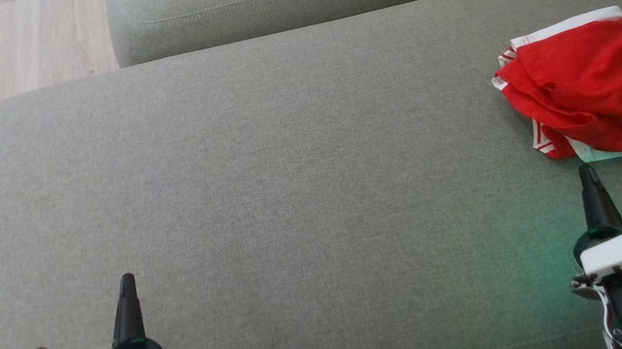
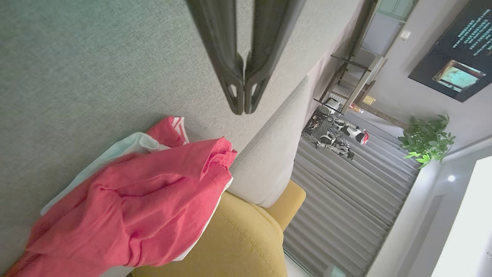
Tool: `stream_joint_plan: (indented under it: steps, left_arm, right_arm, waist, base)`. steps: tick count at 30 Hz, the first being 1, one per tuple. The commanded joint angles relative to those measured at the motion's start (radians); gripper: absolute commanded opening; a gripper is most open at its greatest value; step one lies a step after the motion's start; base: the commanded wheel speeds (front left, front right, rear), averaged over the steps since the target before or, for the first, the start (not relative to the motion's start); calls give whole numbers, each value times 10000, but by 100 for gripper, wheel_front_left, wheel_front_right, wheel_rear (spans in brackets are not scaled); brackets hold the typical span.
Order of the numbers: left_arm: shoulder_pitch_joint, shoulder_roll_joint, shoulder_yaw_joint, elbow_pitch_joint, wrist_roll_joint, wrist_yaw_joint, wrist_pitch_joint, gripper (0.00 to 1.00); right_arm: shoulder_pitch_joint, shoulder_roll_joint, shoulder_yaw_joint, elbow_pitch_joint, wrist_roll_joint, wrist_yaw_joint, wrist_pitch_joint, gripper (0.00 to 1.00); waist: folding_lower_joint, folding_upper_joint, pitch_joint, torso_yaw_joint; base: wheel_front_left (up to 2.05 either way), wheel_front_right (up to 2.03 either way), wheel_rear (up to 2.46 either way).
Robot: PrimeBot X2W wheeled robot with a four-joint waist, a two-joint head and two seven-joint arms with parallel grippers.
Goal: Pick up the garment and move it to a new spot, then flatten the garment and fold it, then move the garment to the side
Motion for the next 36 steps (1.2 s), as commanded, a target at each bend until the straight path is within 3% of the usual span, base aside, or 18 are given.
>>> stream_joint_plan:
  steps: [1, 36]
  left_arm:
    - [-572, 160, 280, -269, -274, -115, 73, 0]
    - [-967, 187, 1022, -28, -3690, -346, 1110, 0]
  right_arm:
    - [-406, -29, 53, -426, 356, -5, 96, 0]
    - [-377, -22, -464, -719, 4631, -8, 1108, 0]
  waist:
    - [0, 0, -2, 1]
    - [0, 0, -45, 9]
  base:
    - [0, 0, 0]
    - [0, 0, 0]
